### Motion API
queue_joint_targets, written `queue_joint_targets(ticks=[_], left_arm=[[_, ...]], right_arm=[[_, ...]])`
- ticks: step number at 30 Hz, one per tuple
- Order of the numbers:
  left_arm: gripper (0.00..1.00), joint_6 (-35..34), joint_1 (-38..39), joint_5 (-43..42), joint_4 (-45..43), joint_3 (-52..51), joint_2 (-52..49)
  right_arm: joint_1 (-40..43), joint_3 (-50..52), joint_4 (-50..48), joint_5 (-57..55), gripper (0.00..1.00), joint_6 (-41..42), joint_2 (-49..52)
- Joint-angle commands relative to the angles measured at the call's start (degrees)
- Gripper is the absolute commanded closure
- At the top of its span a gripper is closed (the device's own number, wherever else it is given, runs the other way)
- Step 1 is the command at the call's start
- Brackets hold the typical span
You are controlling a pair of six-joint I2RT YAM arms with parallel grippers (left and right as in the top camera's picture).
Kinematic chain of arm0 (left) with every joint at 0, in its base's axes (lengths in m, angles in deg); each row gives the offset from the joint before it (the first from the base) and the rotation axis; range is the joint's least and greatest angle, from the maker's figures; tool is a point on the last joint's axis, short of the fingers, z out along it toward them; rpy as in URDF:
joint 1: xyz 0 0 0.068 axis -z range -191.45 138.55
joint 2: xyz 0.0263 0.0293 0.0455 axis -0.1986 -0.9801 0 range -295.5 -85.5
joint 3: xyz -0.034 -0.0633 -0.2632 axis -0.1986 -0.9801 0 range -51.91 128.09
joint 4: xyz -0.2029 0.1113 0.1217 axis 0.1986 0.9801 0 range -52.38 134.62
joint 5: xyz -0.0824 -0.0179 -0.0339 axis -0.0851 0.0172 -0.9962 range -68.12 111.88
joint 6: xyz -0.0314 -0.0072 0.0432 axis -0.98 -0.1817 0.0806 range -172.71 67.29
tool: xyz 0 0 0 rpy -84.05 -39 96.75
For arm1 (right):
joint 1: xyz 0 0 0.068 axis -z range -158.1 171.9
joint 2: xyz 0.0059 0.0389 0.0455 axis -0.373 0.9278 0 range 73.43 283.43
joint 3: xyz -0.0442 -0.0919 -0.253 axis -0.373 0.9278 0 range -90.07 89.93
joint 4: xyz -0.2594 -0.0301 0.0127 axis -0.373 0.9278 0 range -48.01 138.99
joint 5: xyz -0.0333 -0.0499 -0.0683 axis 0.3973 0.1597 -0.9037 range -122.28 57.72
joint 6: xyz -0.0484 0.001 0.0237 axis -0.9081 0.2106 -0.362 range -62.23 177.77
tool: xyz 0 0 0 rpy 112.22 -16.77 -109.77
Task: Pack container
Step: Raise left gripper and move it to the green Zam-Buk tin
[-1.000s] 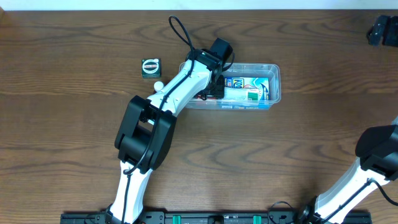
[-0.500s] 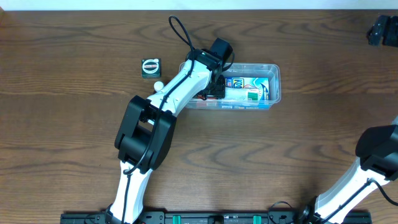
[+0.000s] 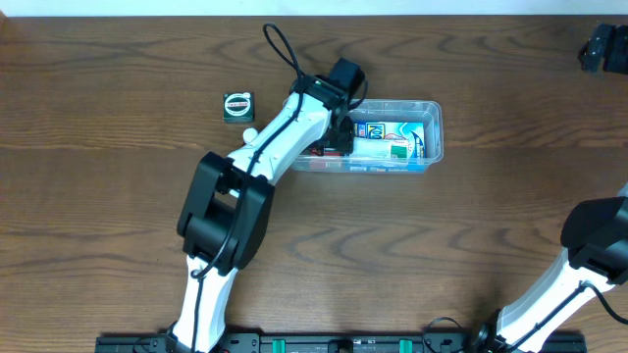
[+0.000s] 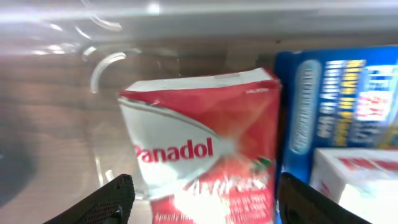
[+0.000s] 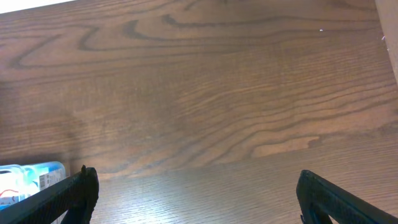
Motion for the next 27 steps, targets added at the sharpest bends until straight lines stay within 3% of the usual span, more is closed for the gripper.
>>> queue_joint_targets(ticks=[1,9,12,27], left_arm=[[0.25,2.16,-0.28,0.26,0.2,2.16,6.45],[0.25,6.27,-0.66,0.74,1.25,2.16,16.26],[0.18,6.64,-2.73,3.54,1.18,2.16,19.39],[0.16,9.51,-23.69,3.04,-0.74,2.14,16.5]], right_arm=[[0.22,-0.59,0.02,0.04,0.01,0.63,-0.66],[0.22,-0.59,0.02,0.04,0.01,0.63,-0.66],[0.22,-0.59,0.02,0.04,0.01,0.63,-0.66],[0.22,-0.59,0.02,0.04,0.01,0.61,-0.66]])
